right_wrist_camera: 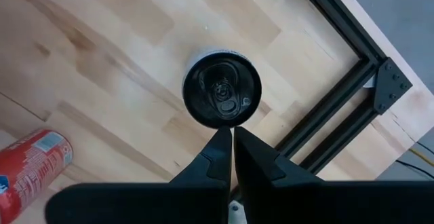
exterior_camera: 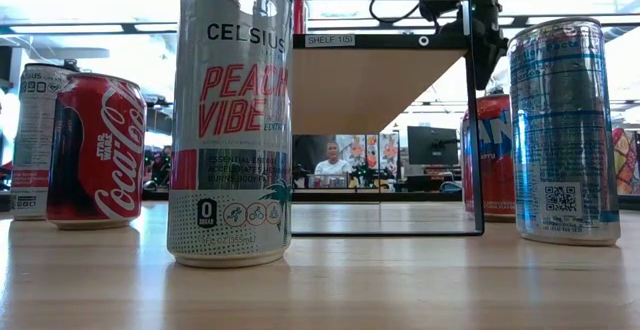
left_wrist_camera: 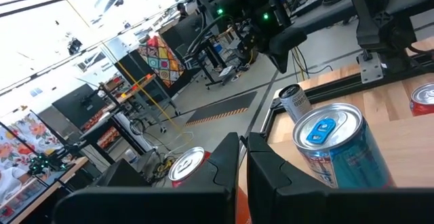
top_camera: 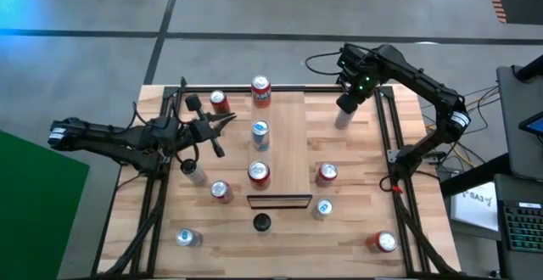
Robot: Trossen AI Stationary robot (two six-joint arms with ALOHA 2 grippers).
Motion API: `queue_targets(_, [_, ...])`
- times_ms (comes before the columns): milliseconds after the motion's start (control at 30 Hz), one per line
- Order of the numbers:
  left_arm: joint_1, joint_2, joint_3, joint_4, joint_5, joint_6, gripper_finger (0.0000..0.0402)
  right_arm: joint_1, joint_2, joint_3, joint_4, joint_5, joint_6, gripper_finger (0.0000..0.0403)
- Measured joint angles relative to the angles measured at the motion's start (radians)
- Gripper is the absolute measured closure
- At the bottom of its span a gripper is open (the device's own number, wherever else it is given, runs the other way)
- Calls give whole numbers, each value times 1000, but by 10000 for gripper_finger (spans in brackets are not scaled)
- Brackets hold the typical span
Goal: Place canned beverage on shelf
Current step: Put the white and pink soda can on the top right shelf
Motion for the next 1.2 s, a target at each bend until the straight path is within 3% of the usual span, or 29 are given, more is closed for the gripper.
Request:
queue_targets(367, [0, 0, 0, 1, 0, 0, 402, 0, 0, 0, 9, -7, 48, 378])
queue_targets(500, [0, 0, 0, 1, 0, 0, 402, 0, 0, 0, 11, -7, 76, 336])
queue_targets(800, [0, 0, 0, 0, 0, 0, 402, 0, 9, 0, 16, -8, 137, 201])
queue_targets(1200, [0, 0, 0, -5, -1, 0, 402, 0, 115, -1, 15, -39, 88, 119])
